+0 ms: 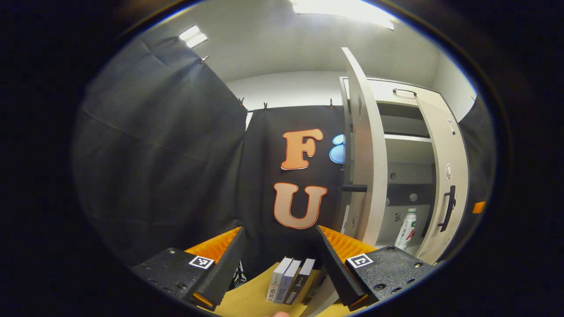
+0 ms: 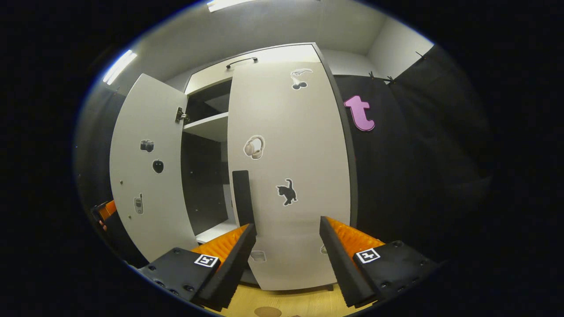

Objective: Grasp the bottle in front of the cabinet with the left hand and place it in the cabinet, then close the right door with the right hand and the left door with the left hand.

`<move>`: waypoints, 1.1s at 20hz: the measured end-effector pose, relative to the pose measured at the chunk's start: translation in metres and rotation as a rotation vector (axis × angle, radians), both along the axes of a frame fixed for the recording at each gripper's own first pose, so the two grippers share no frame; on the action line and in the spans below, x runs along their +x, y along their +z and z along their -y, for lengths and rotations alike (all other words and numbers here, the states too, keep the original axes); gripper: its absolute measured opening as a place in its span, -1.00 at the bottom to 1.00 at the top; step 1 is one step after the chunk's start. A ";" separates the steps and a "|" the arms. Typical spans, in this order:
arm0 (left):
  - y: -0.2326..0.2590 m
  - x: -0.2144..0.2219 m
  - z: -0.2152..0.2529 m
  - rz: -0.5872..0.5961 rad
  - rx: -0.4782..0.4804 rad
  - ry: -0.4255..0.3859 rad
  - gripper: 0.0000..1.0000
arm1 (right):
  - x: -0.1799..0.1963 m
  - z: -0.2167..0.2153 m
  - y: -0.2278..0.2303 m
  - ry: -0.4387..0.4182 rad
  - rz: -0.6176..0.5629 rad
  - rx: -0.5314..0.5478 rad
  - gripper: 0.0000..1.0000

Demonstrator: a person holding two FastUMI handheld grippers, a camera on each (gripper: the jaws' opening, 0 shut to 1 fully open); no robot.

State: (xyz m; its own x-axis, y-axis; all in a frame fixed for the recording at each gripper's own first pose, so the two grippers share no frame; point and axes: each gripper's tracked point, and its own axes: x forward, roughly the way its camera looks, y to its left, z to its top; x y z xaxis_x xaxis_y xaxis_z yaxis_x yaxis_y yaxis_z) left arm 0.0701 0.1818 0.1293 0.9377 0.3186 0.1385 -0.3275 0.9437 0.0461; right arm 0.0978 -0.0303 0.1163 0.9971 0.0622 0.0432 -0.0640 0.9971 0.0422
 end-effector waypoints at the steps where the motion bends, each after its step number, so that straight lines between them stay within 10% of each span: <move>1: 0.003 0.001 0.001 0.009 0.015 0.002 0.88 | -0.007 0.004 0.000 -0.008 -0.002 0.005 0.94; 22: -0.019 0.022 0.147 -0.060 -0.054 -0.351 0.75 | -0.047 0.050 -0.011 -0.116 -0.014 0.013 0.94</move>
